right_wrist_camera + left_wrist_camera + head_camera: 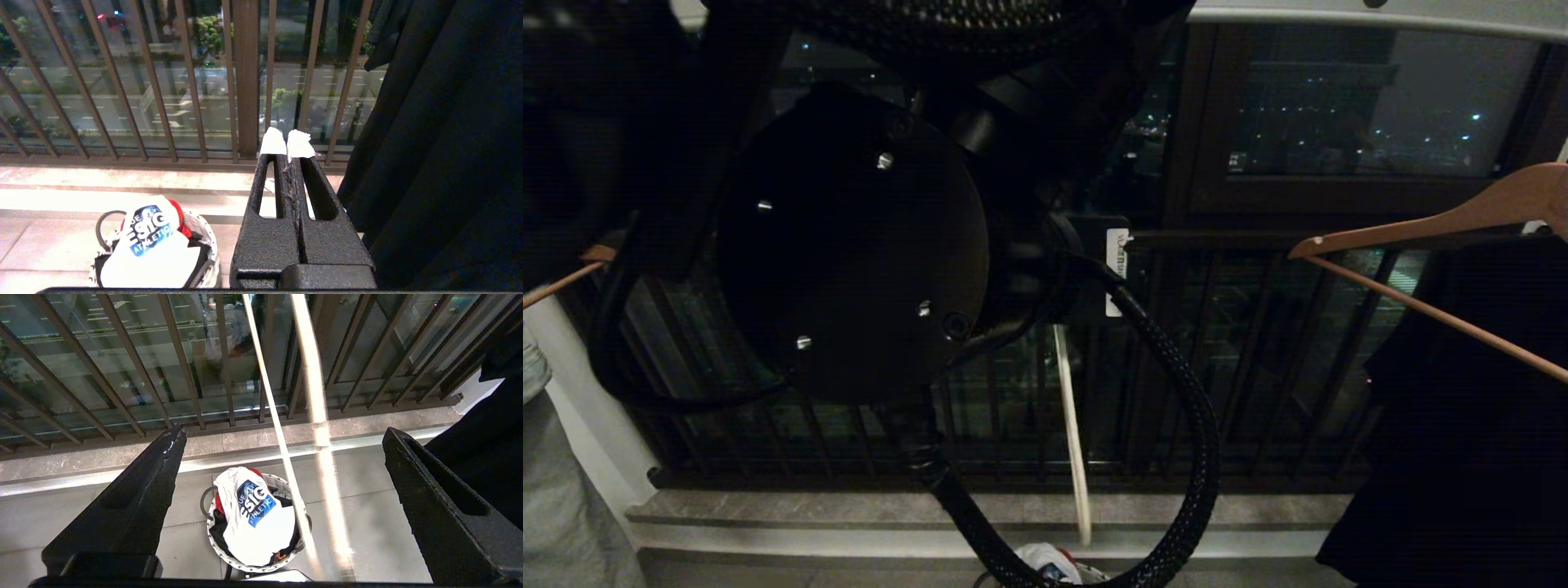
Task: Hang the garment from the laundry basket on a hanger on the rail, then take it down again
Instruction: Pick up the clothes rack on the clothesline
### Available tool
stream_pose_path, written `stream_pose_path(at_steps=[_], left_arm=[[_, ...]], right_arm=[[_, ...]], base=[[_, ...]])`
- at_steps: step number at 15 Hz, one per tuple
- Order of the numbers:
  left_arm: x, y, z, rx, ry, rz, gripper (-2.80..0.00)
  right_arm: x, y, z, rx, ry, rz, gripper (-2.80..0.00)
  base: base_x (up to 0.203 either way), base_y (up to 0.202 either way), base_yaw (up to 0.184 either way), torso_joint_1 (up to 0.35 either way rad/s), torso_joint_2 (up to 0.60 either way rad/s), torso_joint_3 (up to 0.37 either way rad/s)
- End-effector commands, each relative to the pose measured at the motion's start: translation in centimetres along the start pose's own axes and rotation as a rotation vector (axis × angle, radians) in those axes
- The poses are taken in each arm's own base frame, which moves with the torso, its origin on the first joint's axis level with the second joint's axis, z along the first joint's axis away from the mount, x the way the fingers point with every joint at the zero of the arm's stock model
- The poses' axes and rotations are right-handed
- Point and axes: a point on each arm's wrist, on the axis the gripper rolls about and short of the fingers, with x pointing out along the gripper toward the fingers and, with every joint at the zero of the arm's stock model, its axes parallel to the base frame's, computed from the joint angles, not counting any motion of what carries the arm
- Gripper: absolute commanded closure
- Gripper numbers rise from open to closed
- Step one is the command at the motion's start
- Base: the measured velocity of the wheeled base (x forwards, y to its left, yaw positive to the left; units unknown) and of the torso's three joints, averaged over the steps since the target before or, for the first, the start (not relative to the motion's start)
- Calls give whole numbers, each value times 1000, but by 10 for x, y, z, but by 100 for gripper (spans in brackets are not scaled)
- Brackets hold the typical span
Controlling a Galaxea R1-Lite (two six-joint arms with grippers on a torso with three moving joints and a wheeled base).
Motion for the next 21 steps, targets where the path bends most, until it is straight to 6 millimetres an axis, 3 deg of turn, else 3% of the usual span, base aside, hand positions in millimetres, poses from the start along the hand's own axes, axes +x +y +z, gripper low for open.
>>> stream_pose_path(at_steps=[1, 11, 21], left_arm=[[1, 0, -1, 1, 1, 6, 0], [-1, 2, 0, 0, -1, 5, 0], [-21, 18, 7, -24, -24, -11, 0]], right_arm=[[0, 0, 0, 0, 2, 2, 0], [0, 0, 0, -1, 2, 1, 0], [0, 0, 0, -1, 1, 0, 0]], base=[[0, 0, 0, 0, 0, 0], [0, 0, 0, 0, 0, 0], [0, 0, 0, 0, 0, 0]])
